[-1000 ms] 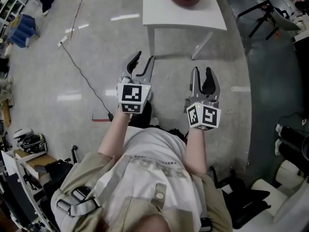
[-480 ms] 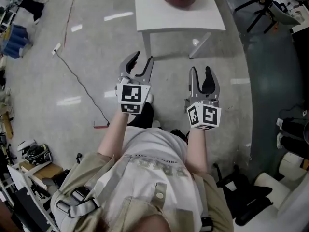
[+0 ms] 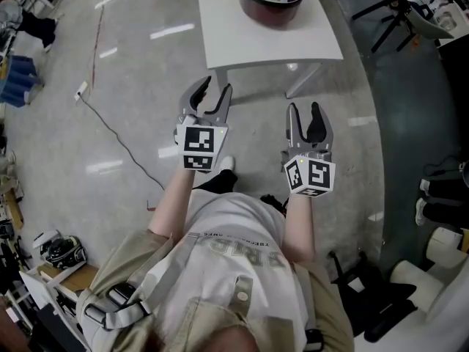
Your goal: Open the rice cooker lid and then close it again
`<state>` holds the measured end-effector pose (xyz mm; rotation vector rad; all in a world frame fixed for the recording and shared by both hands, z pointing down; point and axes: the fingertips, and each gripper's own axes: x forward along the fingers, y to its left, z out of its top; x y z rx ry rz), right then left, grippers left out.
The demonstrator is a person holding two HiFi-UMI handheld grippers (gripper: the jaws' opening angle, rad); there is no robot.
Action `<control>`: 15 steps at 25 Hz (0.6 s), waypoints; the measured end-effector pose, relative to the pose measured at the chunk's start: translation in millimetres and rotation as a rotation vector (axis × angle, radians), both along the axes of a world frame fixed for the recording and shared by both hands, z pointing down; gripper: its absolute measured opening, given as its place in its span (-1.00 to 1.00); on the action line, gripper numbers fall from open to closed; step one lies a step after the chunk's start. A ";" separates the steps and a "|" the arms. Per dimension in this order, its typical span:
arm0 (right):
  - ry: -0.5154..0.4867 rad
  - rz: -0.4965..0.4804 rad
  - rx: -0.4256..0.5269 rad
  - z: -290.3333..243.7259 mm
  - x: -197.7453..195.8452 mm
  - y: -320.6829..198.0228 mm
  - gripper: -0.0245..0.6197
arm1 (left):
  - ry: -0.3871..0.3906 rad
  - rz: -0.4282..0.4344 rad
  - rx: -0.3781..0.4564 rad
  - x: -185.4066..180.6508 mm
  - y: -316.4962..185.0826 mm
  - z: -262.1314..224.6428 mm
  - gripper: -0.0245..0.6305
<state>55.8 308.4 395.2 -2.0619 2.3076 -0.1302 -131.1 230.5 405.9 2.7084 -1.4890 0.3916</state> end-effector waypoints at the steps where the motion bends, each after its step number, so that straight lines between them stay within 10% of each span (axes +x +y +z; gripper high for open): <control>1: 0.002 0.004 0.000 -0.6 -1.4 -6.4 -0.27 | 0.001 0.004 0.000 -1.2 -7.4 -0.4 -0.35; 15: 0.032 0.044 -0.008 4.1 -12.5 -67.9 -0.27 | 0.022 0.056 -0.009 -5.8 -75.7 6.7 -0.35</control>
